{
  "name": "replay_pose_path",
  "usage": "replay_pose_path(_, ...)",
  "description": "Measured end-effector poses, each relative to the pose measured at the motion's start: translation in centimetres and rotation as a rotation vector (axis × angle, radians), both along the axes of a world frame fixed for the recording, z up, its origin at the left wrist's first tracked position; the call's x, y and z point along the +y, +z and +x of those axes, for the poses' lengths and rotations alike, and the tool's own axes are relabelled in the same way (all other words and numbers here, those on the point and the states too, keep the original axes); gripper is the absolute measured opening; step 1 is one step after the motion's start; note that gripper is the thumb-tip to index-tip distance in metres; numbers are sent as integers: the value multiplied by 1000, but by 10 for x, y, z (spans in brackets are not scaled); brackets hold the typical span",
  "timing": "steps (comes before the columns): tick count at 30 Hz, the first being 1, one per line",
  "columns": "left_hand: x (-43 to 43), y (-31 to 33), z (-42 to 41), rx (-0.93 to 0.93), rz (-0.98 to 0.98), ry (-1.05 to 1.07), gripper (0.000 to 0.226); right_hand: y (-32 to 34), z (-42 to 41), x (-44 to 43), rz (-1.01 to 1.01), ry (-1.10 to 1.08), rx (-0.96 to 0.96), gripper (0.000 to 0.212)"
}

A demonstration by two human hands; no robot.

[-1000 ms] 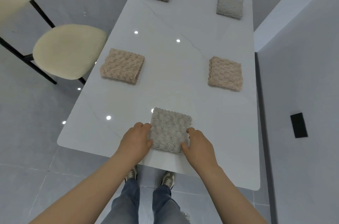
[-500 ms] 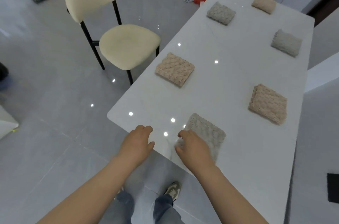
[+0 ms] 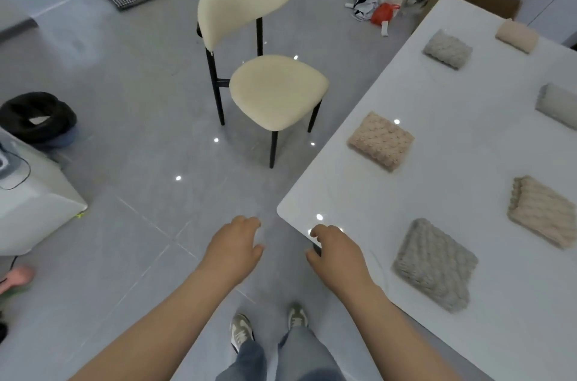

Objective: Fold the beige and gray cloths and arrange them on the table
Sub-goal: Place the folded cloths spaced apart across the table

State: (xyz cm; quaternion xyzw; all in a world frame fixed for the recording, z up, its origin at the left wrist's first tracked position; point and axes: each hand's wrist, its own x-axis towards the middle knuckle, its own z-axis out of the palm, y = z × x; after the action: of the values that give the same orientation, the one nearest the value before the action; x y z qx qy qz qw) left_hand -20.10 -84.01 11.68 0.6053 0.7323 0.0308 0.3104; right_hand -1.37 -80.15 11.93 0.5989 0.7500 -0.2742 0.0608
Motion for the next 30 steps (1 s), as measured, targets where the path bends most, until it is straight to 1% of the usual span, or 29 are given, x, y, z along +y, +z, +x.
replay_pose_path(5,22,-1,-35,-12,1,5,44,-1,-34,25,2,25,-8,33)
replay_pose_path(7,37,0,-47,-6,-1,-4,44,-1,-47,41,3,32,5,36)
replay_pose_path(11,80,0,-68,19,19,-12,43,-4,-69,81,13,38,30,36)
replay_pose_path(18,165,6,-92,44,46,-39,41,-3,-94,159,-1,1,0,35)
replay_pose_path(25,240,5,-100,12,38,-156,42,-5,-102,214,-23,-126,12,37)
replay_pose_path(30,303,2,-109,-5,39,-296,38,-5,-110,245,-33,-299,16,38)
